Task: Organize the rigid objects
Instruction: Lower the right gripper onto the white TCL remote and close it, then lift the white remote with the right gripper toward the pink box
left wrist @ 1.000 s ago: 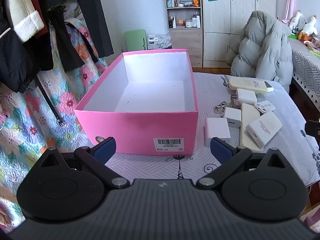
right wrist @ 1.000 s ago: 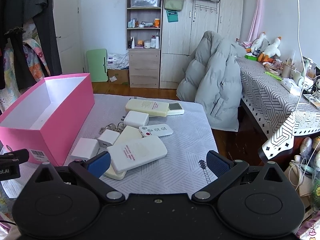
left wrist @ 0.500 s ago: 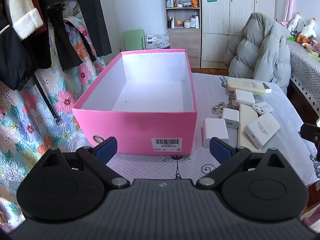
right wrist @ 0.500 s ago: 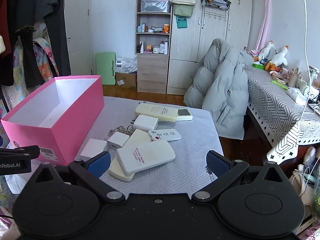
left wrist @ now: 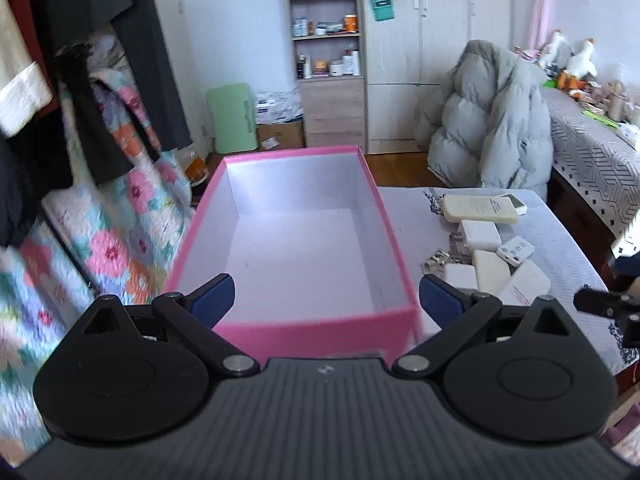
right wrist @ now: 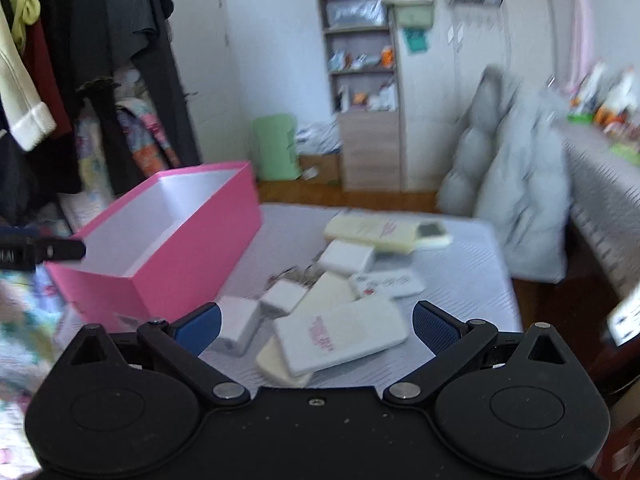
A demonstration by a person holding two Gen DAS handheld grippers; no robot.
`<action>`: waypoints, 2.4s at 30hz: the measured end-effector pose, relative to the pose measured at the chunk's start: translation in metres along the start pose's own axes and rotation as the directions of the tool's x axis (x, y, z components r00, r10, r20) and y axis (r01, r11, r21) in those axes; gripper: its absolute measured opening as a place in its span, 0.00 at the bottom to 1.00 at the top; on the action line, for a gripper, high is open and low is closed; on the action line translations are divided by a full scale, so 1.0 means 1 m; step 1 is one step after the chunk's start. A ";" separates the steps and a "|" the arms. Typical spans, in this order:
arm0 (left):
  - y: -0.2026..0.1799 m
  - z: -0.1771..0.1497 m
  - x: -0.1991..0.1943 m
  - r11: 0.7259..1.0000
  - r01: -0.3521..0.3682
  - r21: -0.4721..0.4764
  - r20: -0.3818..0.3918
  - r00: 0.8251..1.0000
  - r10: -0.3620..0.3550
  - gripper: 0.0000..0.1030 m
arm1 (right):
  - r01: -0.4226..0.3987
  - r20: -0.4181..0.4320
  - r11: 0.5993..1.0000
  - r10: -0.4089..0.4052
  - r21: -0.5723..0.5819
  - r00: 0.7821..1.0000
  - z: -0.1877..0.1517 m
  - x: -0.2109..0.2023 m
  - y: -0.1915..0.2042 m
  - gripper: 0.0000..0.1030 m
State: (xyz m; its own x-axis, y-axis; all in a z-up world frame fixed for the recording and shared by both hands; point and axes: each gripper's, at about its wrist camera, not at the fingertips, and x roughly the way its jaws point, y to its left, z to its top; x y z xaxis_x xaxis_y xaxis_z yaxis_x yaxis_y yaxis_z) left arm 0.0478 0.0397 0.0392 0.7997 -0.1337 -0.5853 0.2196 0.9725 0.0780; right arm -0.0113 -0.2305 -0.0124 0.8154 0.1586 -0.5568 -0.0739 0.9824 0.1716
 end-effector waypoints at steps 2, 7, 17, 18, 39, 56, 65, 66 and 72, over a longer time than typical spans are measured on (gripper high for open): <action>0.016 0.012 0.007 1.000 -0.021 0.023 -0.007 1.000 0.021 0.97 | -0.033 -0.060 0.998 0.037 0.060 0.998 0.001 0.013 -0.010 1.00; 0.043 0.032 0.043 0.984 -0.144 0.109 -0.052 0.987 0.150 0.97 | -0.077 -0.214 0.952 0.145 0.295 0.966 -0.008 0.051 -0.042 1.00; 0.088 0.057 0.134 0.977 -0.171 0.127 -0.193 0.962 0.193 0.86 | -0.052 -0.331 0.816 0.291 0.576 0.898 -0.027 0.110 -0.063 0.93; 0.089 0.055 0.139 0.979 -0.163 0.121 -0.210 0.960 0.186 0.86 | -0.043 -0.331 0.802 0.293 0.595 0.897 -0.027 0.114 -0.066 0.93; 0.129 0.032 0.185 0.988 -0.151 0.000 -0.324 0.935 0.143 0.20 | -0.029 -0.221 0.633 0.313 0.774 0.924 -0.039 0.123 -0.087 0.40; 0.125 0.023 0.175 0.987 -0.144 -0.067 -0.203 0.971 0.127 0.06 | 0.008 -0.156 0.507 0.249 0.862 0.956 -0.044 0.123 -0.084 0.50; 0.119 0.020 0.171 0.987 -0.154 -0.049 -0.175 0.974 0.143 0.07 | -0.020 -0.112 0.764 0.121 0.645 0.986 -0.013 0.096 -0.049 0.22; 0.119 0.021 0.170 0.987 -0.153 -0.050 -0.174 0.974 0.142 0.07 | -0.025 -0.106 0.786 0.114 0.618 0.988 -0.009 0.093 -0.044 0.21; 0.119 0.020 0.168 0.986 -0.157 -0.055 -0.153 0.977 0.147 0.07 | -0.009 -0.181 0.934 0.079 0.357 0.980 0.015 0.105 -0.007 0.20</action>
State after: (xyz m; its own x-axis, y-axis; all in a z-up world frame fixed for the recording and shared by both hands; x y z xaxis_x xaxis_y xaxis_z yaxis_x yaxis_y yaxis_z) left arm 0.2192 0.1288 -0.0335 0.7284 0.0414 -0.6839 0.0606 0.9904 0.1244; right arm 0.0829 -0.2224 -0.0600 0.6896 0.2507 -0.6795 0.1288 0.8808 0.4557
